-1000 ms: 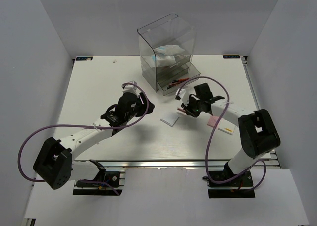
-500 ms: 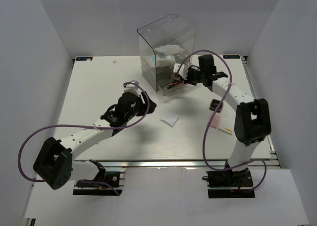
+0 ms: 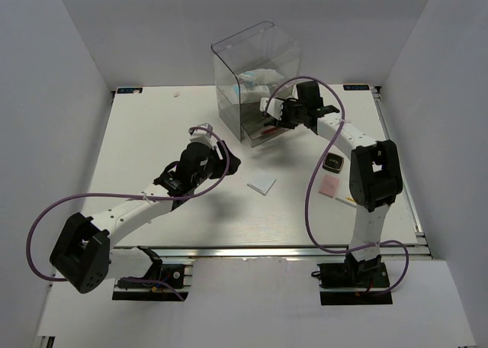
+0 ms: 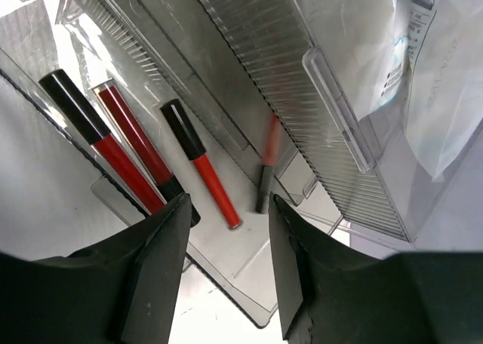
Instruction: Organize the makeup
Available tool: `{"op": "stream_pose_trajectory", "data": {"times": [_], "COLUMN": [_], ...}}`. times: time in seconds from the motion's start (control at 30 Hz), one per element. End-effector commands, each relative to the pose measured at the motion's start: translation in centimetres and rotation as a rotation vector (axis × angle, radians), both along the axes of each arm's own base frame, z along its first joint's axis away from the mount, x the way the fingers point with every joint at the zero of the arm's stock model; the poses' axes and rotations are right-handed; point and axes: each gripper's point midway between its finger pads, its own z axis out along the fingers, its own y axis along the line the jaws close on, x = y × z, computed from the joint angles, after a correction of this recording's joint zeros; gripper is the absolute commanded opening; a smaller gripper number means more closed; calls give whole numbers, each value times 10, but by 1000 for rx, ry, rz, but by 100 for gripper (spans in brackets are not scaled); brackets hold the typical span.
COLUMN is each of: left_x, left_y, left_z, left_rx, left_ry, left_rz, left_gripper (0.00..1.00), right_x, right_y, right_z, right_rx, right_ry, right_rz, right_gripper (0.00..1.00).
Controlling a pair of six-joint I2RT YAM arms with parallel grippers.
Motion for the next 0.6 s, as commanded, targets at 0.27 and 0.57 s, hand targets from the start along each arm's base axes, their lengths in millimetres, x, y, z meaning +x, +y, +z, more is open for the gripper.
{"op": "stream_pose_trajectory", "data": {"times": [0.27,0.57], "left_x": [7,13], "left_y": [6,4], "left_z": [12,7], "left_rx": [1,10], "left_ry": [-26,-17], "left_rz": [40,33], "left_gripper": [72,72], "right_x": [-56,-81], "right_y": [-16,-42], "right_z": [59,-34], "right_rx": [316,-49], "right_ry": [85,147], "right_rz": [-15,161], "right_gripper": [0,0]}}
